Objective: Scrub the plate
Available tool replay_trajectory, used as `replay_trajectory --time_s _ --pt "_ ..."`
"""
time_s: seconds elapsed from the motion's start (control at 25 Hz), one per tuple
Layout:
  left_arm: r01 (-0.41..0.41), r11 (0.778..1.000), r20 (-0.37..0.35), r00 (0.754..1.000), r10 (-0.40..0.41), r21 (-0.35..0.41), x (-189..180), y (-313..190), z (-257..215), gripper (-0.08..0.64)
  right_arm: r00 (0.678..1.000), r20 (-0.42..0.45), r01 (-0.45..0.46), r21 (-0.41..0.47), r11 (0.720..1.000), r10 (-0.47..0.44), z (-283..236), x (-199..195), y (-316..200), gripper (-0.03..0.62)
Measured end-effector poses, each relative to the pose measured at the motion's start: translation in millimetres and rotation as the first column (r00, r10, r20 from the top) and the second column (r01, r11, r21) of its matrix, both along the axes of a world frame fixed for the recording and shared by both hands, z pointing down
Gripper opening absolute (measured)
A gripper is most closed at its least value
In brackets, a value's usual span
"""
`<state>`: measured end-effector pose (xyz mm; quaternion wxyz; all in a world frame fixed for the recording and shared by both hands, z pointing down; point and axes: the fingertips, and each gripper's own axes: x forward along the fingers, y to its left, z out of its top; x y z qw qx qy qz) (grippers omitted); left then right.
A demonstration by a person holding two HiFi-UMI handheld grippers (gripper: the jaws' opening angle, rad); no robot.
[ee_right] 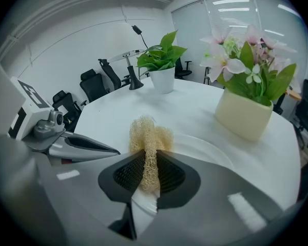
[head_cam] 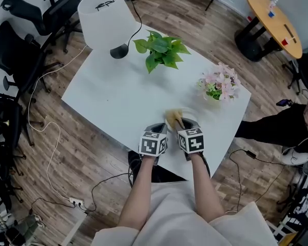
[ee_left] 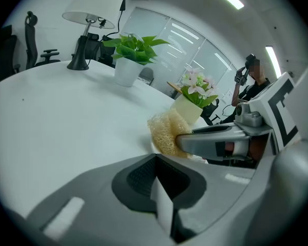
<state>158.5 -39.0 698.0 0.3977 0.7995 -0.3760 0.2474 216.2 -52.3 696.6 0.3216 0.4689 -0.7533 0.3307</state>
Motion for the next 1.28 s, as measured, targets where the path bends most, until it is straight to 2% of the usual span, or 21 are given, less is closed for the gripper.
replay_trajectory --time_s 0.6,0.96,1.28 --pt "-0.016 1.000 -0.007 1.000 0.016 0.000 -2 3 -1 0.000 1.000 0.007 0.018 -0.035 0.999 -0.017 -5 -6 25 0.084" --pt "-0.025 1.000 -0.003 1.000 0.025 0.010 0 2 0 0.000 1.000 -0.001 0.013 -0.024 1.000 -0.013 -6 4 31 0.084" --pt "-0.009 1.000 -0.035 0.999 0.009 0.004 -1 0 -2 0.000 1.000 -0.022 0.017 -0.022 1.000 -0.018 -7 16 33 0.084"
